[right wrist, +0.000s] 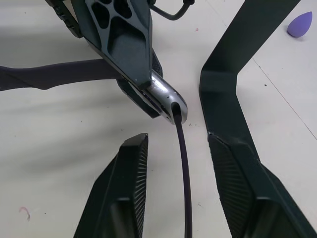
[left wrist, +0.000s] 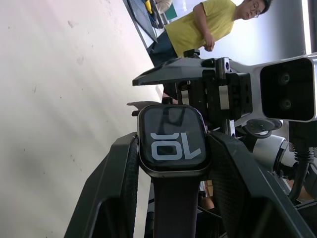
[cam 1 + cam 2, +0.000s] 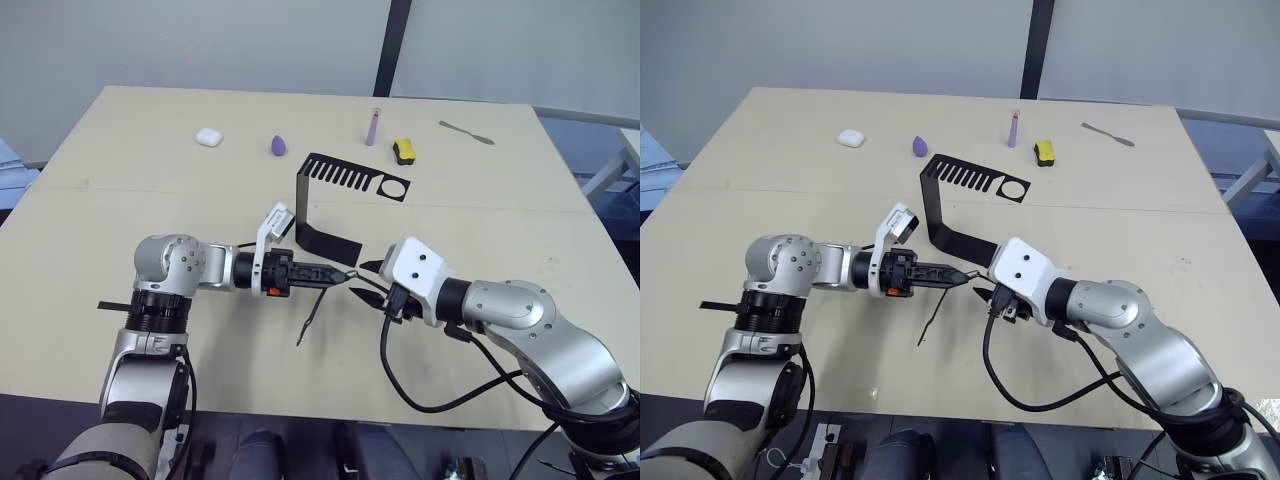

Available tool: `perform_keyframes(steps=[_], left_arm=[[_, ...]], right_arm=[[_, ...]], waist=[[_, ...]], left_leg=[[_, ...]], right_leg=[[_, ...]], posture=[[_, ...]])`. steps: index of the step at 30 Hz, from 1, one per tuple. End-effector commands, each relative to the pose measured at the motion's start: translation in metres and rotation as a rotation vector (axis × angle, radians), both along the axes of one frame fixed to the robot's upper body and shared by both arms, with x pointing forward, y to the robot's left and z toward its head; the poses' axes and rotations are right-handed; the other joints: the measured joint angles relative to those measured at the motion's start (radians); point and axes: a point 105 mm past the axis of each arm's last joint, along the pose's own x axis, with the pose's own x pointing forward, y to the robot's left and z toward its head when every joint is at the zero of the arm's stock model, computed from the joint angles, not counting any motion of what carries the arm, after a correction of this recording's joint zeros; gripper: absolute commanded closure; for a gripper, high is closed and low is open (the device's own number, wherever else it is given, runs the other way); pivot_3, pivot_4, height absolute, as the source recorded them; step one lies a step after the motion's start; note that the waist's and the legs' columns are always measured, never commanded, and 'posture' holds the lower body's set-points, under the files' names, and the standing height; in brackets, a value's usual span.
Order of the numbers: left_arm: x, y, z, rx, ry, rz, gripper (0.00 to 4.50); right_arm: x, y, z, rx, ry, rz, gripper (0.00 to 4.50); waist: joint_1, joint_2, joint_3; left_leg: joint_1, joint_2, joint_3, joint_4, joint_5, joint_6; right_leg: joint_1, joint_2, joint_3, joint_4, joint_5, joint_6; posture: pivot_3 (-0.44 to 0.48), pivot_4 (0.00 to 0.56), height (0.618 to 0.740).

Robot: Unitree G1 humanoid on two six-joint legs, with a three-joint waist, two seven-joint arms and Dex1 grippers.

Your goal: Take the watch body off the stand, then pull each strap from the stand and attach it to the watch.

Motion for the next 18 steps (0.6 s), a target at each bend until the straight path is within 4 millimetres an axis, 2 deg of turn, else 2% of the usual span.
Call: perform_keyframes(steps=[1,8,11,13,18], left_arm=[[-0.0034,-0.0022,0.0072,-0.04,-0.027,-0.025,2.92],[-0.0031,-0.0021,0.0072,-0.043,-0.028,-0.026,2.92],[-0.0031,-0.0024,0.0071,-0.045,-0.028,-0.027,2.92],[-0.003,-0.0027,0.0073,-0.047,-0.027,-0.027,2.92],[-0.0027,-0.0031,0.0074,-0.051,-0.023,-0.026,2.92]], right_arm=[[0.0017,-0.0004,0.0117,0.016,-0.066,-0.013,2.57],[0.0022,-0.001,0.0123,0.013,-0.073,-0.015,2.57],[0.0023,-0.0007,0.0131,0.015,-0.076,-0.012,3.47],[0.0023,-0.0005,0.0135,0.016,-0.078,-0.011,4.36],[0.0022,-0.0005,0.014,0.009,-0.086,-0.007,4.46]], waist=[[0.0,0.0,0.0],[0.0,0.0,0.0],[0.0,0.0,0.0],[0.0,0.0,0.0],[0.0,0.0,0.0]], left_leg=[[0.0,0.0,0.0,0.0,0.0,0.0],[0.0,0.0,0.0,0.0,0.0,0.0],[0.0,0.0,0.0,0.0,0.0,0.0],[0.0,0.0,0.0,0.0,0.0,0.0],[0.0,0.0,0.0,0.0,0.0,0.0]], right_leg=[[0.0,0.0,0.0,0.0,0.0,0.0],[0.0,0.0,0.0,0.0,0.0,0.0],[0.0,0.0,0.0,0.0,0.0,0.0],[0.0,0.0,0.0,0.0,0.0,0.0],[0.0,0.0,0.0,0.0,0.0,0.0]], posture=[[0.0,0.15,0.74],[0.0,0.15,0.74],[0.0,0.15,0.74],[0.0,0.15,0.74],[0.0,0.15,0.74]])
